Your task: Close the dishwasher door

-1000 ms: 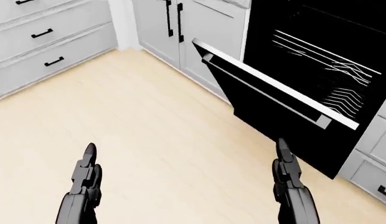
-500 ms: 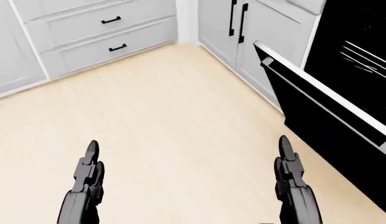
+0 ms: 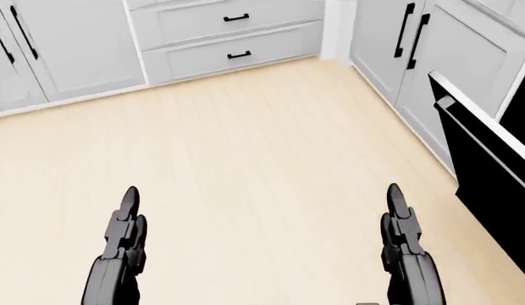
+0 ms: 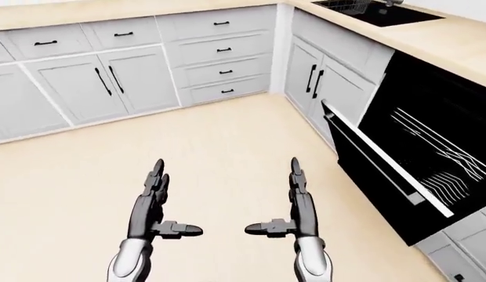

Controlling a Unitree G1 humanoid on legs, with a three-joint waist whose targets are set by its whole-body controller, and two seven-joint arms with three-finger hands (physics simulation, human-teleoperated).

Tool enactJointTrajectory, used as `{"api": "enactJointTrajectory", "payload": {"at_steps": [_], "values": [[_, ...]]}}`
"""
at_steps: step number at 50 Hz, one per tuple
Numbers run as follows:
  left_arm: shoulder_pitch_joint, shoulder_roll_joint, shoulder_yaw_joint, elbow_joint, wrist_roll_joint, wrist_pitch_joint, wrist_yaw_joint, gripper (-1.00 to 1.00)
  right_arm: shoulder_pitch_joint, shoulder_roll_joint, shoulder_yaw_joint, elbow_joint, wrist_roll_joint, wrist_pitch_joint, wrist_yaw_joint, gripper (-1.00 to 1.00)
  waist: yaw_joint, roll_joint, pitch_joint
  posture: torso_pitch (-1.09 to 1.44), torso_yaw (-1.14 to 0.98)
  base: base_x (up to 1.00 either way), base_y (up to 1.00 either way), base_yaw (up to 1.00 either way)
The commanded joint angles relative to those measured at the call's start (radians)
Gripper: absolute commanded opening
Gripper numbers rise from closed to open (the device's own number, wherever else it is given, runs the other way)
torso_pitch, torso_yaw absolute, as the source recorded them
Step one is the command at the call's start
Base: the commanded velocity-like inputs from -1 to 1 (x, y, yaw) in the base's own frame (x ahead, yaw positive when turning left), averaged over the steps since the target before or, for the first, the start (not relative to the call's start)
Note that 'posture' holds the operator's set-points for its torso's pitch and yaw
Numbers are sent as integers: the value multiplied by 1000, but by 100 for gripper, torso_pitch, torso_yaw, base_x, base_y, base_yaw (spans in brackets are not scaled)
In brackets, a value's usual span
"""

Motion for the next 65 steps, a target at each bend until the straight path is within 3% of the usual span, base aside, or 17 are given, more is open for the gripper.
{"api": "enactJointTrajectory", "payload": {"at_steps": [1, 3, 4, 5, 13, 17, 18, 22, 28, 32, 33, 42, 46, 47, 53, 58, 65], "values": [[-12, 4, 5, -31, 0, -26, 3, 100, -14, 2, 5, -41, 2, -27, 2, 100, 1, 7, -13, 0, 0, 0, 0, 43], [-12, 5, 6, -32, -1, -24, 2, 100, -12, 3, 5, -47, 2, -25, 1, 100, 10, 76, -37, 0, 0, 0, 0, 43], [-12, 5, 6, -32, -1, -25, 2, 100, -13, 3, 5, -46, 1, -26, 1, 100, 20, 15, -16, 0, 0, 0, 0, 43], [-12, 5, 6, -31, 0, -26, 2, 100, -13, 3, 5, -45, 1, -26, 1, 100, 17, 32, -23, 0, 0, 0, 0, 43], [-9, 5, 7, -35, -2, -26, 1, 100, -10, 3, 6, -46, 0, -28, 0, 100, 19, -47, -12, 0, 0, 0, 0, 43], [-9, 5, 8, -38, -3, -25, 1, 100, -9, 3, 6, -51, 1, -26, 1, 100, 10, -141, -28, 0, 0, 0, 0, 43], [-8, 5, 8, -38, -2, -25, 1, 100, -9, 3, 5, -48, 1, -28, 1, 100, 1, -94, -21, 0, 0, 0, 0, 43], [-10, 5, 7, -34, -1, -27, 2, 100, -13, 3, 6, -44, 1, -27, 0, 100, 9, -97, -23, 0, 0, 0, 0, 43], [-11, 3, 4, -30, 1, -29, 3, 100, -17, 3, 6, -37, 3, -29, 1, 100, 4, -30, -10, 0, 0, 0, 0, 43], [-9, 3, 3, -34, 1, -27, 3, 100, -16, 2, 5, -41, 4, -27, 2, 100, 11, 76, -37, 0, 0, 0, 0, 43], [-9, 3, 2, -34, 1, -27, 3, 100, -15, 2, 5, -42, 4, -27, 2, 100, 21, 15, -16, 0, 0, 0, 0, 43], [-8, 4, 5, -41, 0, -24, 4, 100, -7, 3, 3, -53, 4, -26, 3, 100, 19, -47, -12, 0, 0, 0, 0, 43], [-8, 5, 8, -48, -5, -19, 2, 100, -8, 3, 5, -54, 2, -24, 2, 100, 10, -144, -29, 0, 0, 0, 0, 44], [-8, 5, 8, -48, -5, -19, 2, 100, -8, 4, 6, -54, 2, -25, 2, 100, 1, -95, -19, 0, 0, 0, 0, 43], [-6, 6, 10, -51, -6, -17, 0, 100, -12, 5, 5, -72, -10, 7, -17, 100, -1, -83, -18, 0, 0, 0, 0, 29], [-6, 5, 8, -46, -3, -21, 1, 100, -8, 5, 3, -72, -9, -1, -22, 100, -20, -1, -24, 0, 0, 0, 0, 0], [-6, 5, 8, -49, -3, -19, 1, 100, -13, 4, 4, -71, -14, 13, -26, 100, -8, -40, -33, 0, 0, 0, 0, 0]]}}
